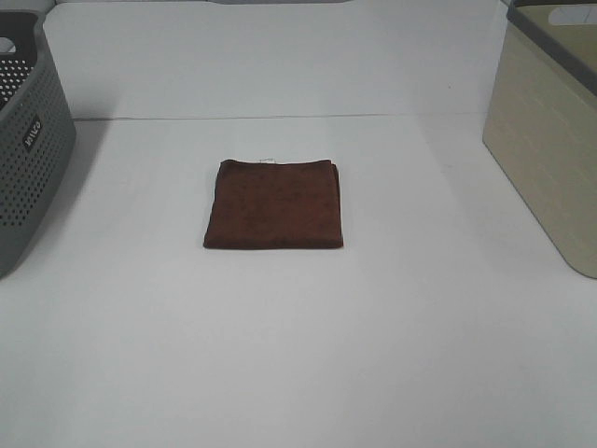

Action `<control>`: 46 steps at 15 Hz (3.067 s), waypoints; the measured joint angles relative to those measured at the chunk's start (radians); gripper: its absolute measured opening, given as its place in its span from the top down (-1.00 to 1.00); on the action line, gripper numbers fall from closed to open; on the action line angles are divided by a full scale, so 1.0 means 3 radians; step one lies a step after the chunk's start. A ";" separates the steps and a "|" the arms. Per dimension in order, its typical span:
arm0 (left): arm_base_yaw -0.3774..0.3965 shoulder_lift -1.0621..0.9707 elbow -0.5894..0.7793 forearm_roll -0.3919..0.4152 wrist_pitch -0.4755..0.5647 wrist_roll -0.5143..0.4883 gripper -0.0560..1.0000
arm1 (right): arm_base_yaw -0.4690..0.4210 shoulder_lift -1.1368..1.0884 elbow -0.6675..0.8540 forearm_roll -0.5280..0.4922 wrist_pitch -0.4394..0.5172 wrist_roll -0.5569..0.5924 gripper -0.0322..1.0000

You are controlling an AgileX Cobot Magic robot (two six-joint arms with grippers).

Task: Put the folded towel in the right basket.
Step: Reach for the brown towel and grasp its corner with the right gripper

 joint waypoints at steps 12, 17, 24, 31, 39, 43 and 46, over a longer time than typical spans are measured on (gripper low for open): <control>0.0000 0.0000 0.0000 0.0000 0.0000 0.0000 -0.77 | 0.0000 0.0183 -0.0050 -0.0003 -0.0097 0.0000 -0.92; 0.0000 0.0000 0.0000 0.0000 0.0000 0.0000 -0.77 | 0.0000 0.1233 -0.0647 0.0150 -0.0513 0.0000 -0.87; 0.0000 0.0000 0.0000 0.0000 0.0000 0.0000 -0.77 | 0.0000 0.3377 -0.1987 0.1167 -0.0330 -0.0593 -0.84; 0.0000 0.0000 0.0000 0.0000 0.0000 0.0000 -0.77 | 0.0767 0.5143 -0.2647 0.1537 -0.0540 -0.0763 -0.84; 0.0000 0.0000 0.0000 0.0000 0.0000 0.0000 -0.77 | 0.0953 0.6940 -0.3533 0.1593 -0.0607 -0.0703 -0.82; 0.0000 0.0000 0.0000 0.0000 0.0000 0.0000 -0.77 | 0.0940 0.7683 -0.4333 0.1570 -0.0243 -0.0697 -0.82; 0.0000 0.0000 0.0000 0.0000 0.0000 0.0000 -0.77 | 0.0890 0.7997 -0.4650 0.1630 -0.0007 -0.0627 -0.82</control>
